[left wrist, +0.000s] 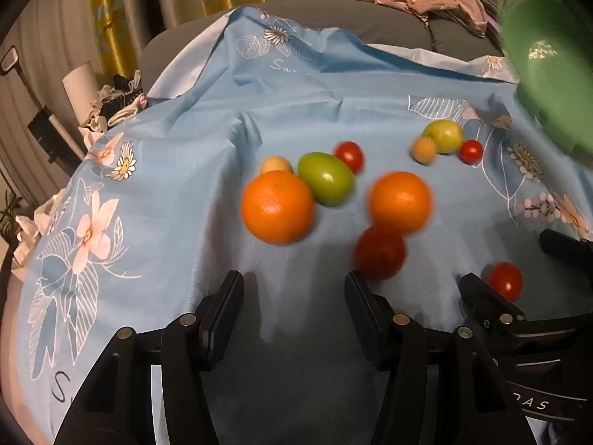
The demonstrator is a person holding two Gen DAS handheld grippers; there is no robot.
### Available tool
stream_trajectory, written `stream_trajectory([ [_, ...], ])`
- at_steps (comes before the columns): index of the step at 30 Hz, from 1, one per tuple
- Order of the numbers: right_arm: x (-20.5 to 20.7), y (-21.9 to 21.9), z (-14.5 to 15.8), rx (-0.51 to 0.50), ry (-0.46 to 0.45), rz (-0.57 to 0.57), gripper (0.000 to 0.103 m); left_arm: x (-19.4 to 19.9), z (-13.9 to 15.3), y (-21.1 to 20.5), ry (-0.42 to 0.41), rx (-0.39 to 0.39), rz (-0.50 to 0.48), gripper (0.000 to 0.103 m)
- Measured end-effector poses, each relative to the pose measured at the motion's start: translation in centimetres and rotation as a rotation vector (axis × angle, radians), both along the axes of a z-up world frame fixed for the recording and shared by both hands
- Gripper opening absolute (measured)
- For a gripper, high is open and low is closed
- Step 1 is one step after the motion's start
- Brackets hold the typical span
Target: Organize fruits
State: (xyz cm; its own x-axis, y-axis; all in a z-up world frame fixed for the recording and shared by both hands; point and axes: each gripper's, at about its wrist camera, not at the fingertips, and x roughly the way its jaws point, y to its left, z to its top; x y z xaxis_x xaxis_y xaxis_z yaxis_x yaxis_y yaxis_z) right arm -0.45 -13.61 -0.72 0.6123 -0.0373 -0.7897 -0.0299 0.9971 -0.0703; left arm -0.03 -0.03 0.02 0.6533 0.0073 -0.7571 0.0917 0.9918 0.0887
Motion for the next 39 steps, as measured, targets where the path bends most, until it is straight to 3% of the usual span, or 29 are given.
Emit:
stream_trajectory([
  [24, 0.0, -0.3, -0.1, -0.008, -0.002, 0.0, 0.103, 0.1, 0.0, 0.1, 0.011, -0.009, 0.001, 0.058],
  [34, 0.5, 0.0, 0.4, -0.001, 0.057, -0.026, 0.102, 0.1, 0.4, 0.4, 0.038, -0.012, 0.013, 0.057],
  [39, -0.5, -0.6, 1.8, 0.039, 0.024, -0.023, 0.101, -0.9, 1.9, 0.5, -0.006, -0.02, 0.01, 0.057],
])
